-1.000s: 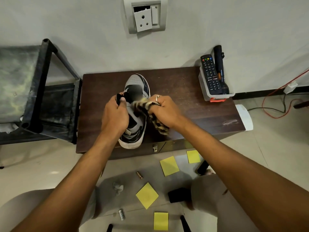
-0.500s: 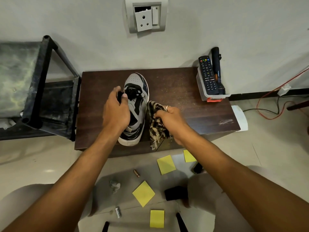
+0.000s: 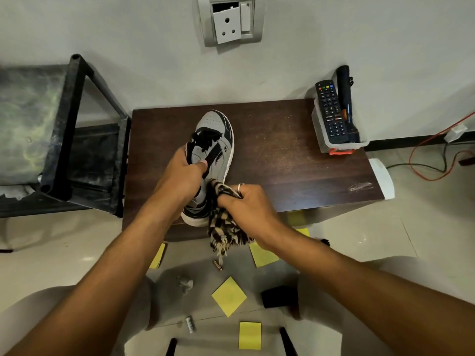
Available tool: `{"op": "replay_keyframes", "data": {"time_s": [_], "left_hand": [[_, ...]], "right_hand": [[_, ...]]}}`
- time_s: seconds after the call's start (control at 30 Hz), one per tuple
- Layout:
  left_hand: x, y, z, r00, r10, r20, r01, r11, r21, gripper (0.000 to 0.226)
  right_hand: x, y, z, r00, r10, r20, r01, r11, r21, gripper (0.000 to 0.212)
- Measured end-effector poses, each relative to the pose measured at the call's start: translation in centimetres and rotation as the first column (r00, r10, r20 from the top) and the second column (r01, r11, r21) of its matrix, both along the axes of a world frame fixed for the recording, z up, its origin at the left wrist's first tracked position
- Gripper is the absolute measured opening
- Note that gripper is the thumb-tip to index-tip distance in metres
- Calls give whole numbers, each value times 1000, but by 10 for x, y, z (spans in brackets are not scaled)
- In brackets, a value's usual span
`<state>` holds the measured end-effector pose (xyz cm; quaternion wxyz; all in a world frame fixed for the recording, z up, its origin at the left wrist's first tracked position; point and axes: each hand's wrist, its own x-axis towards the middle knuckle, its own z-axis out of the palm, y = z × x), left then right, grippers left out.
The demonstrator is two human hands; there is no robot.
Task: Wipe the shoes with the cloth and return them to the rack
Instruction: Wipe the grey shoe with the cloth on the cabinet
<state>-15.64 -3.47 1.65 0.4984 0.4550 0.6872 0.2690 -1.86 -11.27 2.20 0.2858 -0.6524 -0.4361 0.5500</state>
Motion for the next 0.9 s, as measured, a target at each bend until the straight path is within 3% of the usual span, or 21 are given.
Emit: {"op": "replay_keyframes", "data": {"time_s": [0.13, 0.23, 0.4, 0.57, 0.73, 0.9], "left_hand": [[-1, 1, 4, 997, -47, 55, 48, 999, -21, 17], [-3, 0, 2, 997, -51, 61, 53, 998, -25, 18], [-1, -2, 0, 1000, -4, -22, 5, 999, 37, 19], [-2, -4, 0, 995, -45, -90, 50, 997, 62, 29], [-3, -4, 0, 993, -58, -99, 62, 997, 37, 28], [-1, -6, 2, 981, -61, -182, 77, 994, 81, 34]], "right_hand": [[17, 18, 13, 992, -46, -113, 27, 986, -163, 17], [15, 26, 8, 989, -146, -20, 144, 984, -101, 17], [-12, -3, -6, 997, -72, 2, 72, 997, -10, 23], [0, -2, 4, 999, -15, -37, 9, 989, -148, 16], [3, 10, 0, 962, -261, -83, 237, 945, -225, 15], [-23, -9, -6, 930, -297, -216, 228, 928, -296, 10]]}}
